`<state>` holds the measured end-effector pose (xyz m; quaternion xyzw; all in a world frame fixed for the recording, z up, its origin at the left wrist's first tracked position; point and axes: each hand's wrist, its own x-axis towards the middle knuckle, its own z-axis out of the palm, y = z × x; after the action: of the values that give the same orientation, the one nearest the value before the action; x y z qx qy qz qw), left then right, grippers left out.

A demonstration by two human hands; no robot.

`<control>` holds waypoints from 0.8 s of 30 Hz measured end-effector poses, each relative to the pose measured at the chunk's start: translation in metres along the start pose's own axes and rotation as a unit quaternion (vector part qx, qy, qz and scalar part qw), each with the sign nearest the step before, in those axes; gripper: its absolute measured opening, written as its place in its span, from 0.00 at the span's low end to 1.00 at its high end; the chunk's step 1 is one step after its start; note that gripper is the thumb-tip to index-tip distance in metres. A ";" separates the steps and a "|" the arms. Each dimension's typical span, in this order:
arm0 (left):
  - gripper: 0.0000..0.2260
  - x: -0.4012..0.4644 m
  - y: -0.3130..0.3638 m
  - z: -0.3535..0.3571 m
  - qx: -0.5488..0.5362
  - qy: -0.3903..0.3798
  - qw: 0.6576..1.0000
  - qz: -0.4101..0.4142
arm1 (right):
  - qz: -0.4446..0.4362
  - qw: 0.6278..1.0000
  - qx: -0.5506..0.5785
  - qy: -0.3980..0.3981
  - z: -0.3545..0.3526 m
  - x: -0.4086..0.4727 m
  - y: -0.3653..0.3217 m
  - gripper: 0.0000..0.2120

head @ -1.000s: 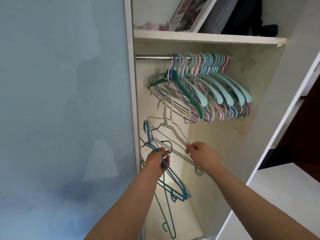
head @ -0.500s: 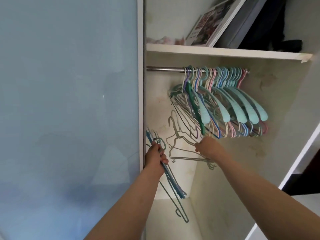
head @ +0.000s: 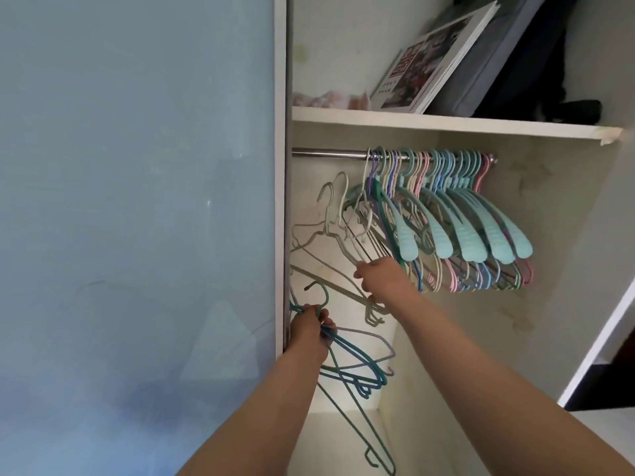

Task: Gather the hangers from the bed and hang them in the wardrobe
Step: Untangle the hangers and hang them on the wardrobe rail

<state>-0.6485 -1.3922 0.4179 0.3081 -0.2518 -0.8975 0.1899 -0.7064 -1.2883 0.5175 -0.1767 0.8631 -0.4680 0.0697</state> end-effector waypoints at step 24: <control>0.08 -0.016 0.013 0.022 0.021 0.001 1.000 -0.001 | -0.026 0.998 -0.050 0.028 -0.017 0.059 -0.059 0.15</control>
<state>-0.6484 -1.3875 0.4477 0.3135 -0.2701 -0.8918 0.1828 -0.7516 -1.3263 0.5782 -0.1890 0.8821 -0.4308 0.0244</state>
